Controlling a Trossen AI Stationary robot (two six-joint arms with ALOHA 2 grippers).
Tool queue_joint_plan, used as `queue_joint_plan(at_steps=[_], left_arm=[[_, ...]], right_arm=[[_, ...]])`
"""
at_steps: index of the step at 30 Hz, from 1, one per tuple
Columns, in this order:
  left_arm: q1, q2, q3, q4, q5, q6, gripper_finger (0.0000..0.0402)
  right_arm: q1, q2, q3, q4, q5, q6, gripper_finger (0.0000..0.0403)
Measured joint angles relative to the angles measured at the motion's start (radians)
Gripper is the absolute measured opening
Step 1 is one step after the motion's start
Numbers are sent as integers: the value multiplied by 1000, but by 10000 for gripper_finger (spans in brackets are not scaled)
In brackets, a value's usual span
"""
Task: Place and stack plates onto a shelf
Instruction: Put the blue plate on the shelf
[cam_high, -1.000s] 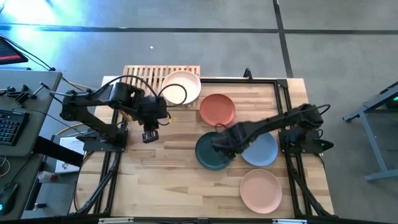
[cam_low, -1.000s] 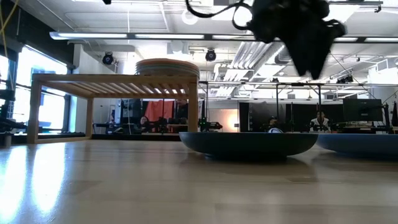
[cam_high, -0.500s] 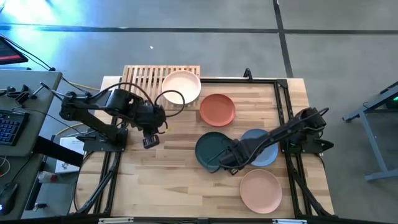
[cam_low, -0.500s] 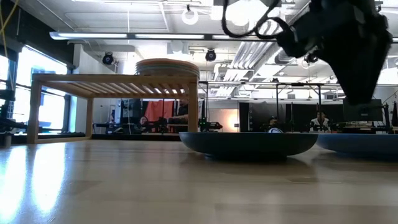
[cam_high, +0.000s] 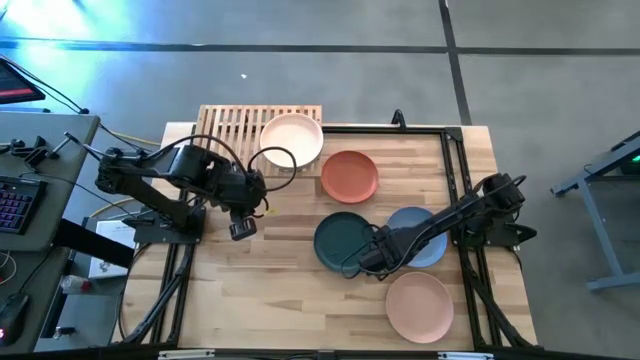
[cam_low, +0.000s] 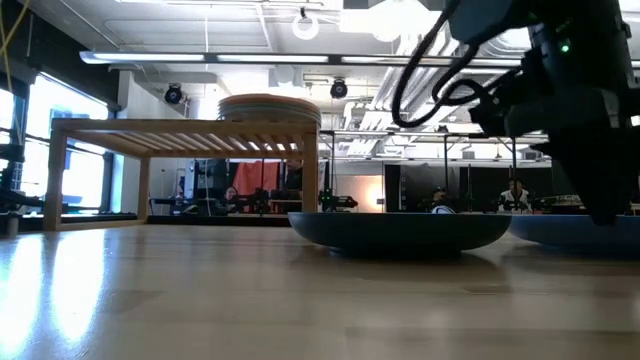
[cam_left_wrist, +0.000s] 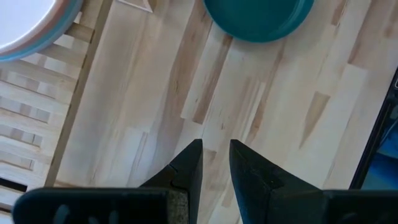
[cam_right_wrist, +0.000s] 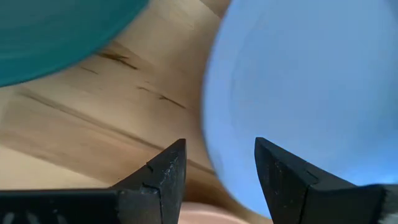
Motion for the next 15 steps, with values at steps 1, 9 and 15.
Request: queue_joint_plan(at_steps=[1, 9, 15], left_arm=[[0, 0, 0, 0, 0, 0, 69], [0, 0, 0, 0, 0, 28, 69], [0, 0, 0, 0, -14, 27, 69]], right_arm=[[0, 0, -11, 10, -1, -6, 167], [-1, 0, -71, 97, -22, -4, 158], [-3, 0, -82, 103, -27, 4, 99]])
